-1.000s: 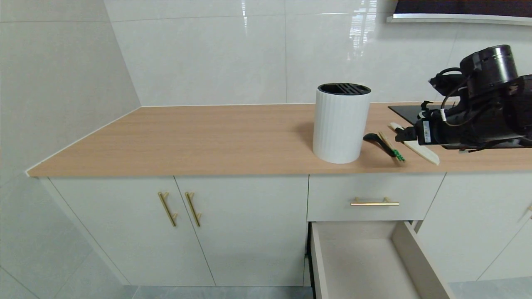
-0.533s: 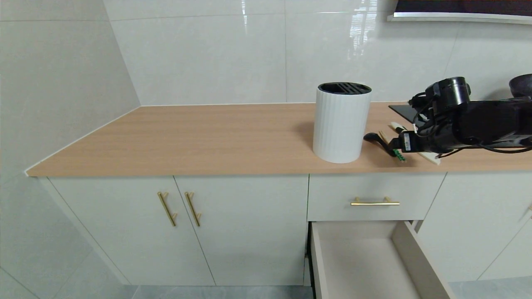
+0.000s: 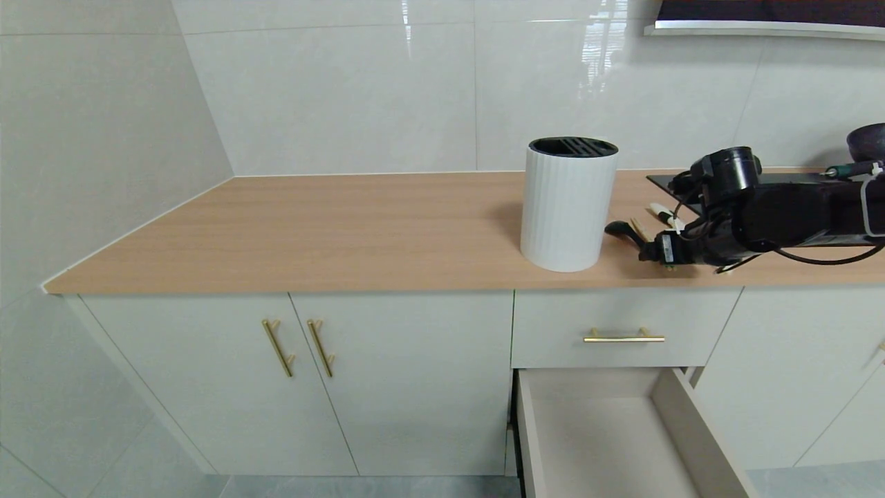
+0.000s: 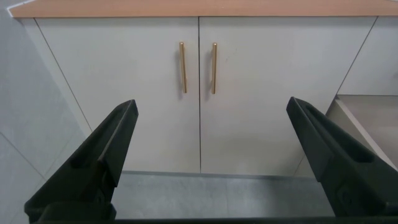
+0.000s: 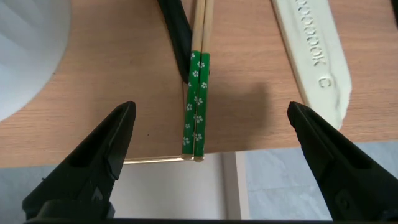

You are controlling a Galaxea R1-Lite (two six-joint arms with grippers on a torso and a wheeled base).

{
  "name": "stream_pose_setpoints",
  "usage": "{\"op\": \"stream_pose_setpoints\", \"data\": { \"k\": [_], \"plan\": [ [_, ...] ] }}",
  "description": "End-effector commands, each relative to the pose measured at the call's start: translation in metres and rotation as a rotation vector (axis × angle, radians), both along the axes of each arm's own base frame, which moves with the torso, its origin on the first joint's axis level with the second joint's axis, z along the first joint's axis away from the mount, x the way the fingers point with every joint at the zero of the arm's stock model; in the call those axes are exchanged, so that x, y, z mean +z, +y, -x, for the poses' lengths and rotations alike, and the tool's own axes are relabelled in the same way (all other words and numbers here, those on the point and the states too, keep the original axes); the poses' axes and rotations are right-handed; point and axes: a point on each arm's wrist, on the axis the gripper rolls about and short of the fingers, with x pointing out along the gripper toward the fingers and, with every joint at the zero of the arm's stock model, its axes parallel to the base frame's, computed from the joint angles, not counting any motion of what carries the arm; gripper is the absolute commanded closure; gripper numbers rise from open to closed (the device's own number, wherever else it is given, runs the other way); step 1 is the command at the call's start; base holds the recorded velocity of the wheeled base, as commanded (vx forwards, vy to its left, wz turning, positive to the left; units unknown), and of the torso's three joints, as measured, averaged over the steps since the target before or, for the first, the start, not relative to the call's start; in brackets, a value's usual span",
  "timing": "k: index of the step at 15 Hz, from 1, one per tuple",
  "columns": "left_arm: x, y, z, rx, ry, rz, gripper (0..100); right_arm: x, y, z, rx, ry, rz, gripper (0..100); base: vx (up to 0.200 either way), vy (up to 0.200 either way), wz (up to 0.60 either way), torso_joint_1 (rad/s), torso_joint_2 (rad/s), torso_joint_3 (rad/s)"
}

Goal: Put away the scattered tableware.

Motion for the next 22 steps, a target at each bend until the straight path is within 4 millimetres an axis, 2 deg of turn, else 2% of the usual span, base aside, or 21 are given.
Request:
{"op": "stream_pose_setpoints", "data": {
  "k": [1, 11, 12, 19, 22],
  "plan": [
    [0.0, 0.0, 0.0, 0.001, 0.0, 0.0, 0, -0.004, 0.002, -0.002, 0.003, 0.006, 0.0, 0, 0.0, 0.0, 0.0, 0.0, 0.0, 0.0],
    [0.0, 0.0, 0.0, 0.001, 0.0, 0.0, 0, -0.014, 0.009, -0.009, 0.017, 0.02, -0.002, 0, 0.0, 0.0, 0.0, 0.0, 0.0, 0.0],
    [0.0, 0.0, 0.0, 0.001, 0.0, 0.0, 0, -0.015, 0.01, -0.01, 0.017, 0.022, -0.002, 100, 0.0, 0.0, 0.0, 0.0, 0.0, 0.0],
    [0.0, 0.0, 0.0, 0.001, 0.0, 0.0, 0, -0.01, 0.009, -0.008, 0.014, 0.011, -0.003, 100, 0.0, 0.0, 0.0, 0.0, 0.0, 0.0],
    [0.0, 0.0, 0.0, 0.001, 0.001, 0.0, 0, 0.0, 0.007, -0.003, 0.009, -0.012, -0.006, 100, 0.0, 0.0, 0.0, 0.0, 0.0, 0.0]
  ]
}}
